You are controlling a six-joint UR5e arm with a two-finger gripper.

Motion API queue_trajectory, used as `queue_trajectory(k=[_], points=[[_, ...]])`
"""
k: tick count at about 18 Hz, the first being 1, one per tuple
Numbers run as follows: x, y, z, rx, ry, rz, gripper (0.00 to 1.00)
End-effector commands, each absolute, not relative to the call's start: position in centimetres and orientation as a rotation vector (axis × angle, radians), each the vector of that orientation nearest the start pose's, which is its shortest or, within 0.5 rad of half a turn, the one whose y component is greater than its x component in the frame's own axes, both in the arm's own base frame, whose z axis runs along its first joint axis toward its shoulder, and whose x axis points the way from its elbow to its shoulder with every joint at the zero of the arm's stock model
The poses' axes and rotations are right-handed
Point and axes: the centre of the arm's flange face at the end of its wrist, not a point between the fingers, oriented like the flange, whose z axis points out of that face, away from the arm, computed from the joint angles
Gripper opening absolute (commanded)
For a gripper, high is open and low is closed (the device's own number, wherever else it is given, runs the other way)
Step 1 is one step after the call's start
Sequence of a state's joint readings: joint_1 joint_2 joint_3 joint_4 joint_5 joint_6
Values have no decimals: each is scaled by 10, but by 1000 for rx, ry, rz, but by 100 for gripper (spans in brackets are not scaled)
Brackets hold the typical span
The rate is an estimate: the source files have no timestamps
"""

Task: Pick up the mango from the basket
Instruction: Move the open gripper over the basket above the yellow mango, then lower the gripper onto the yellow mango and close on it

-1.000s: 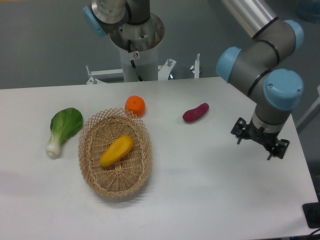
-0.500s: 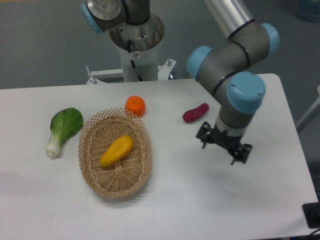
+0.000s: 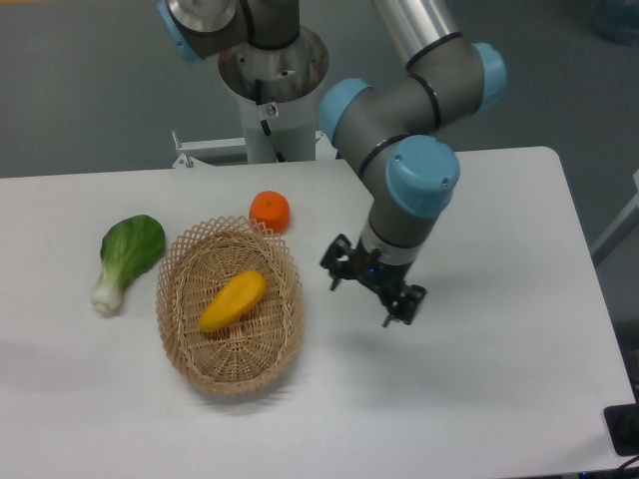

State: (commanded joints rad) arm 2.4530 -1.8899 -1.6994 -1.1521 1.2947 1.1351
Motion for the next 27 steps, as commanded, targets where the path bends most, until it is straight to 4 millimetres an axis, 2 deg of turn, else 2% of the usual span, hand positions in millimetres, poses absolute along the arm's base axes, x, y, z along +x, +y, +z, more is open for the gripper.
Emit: queue_trajectory(k=[2, 5, 7, 12, 18, 21, 27], points=[[-333, 490, 293, -2889, 377, -253, 100], [-299, 490, 269, -2895, 431, -294, 100], [-282, 485, 264, -2901, 446, -311, 100], [-245, 500, 253, -2925, 428, -352, 100], [-238, 495, 237, -2911, 440, -290, 100], [-239, 494, 235, -2930, 418, -281, 100], [-232, 497, 216, -2979, 408, -306, 100]])
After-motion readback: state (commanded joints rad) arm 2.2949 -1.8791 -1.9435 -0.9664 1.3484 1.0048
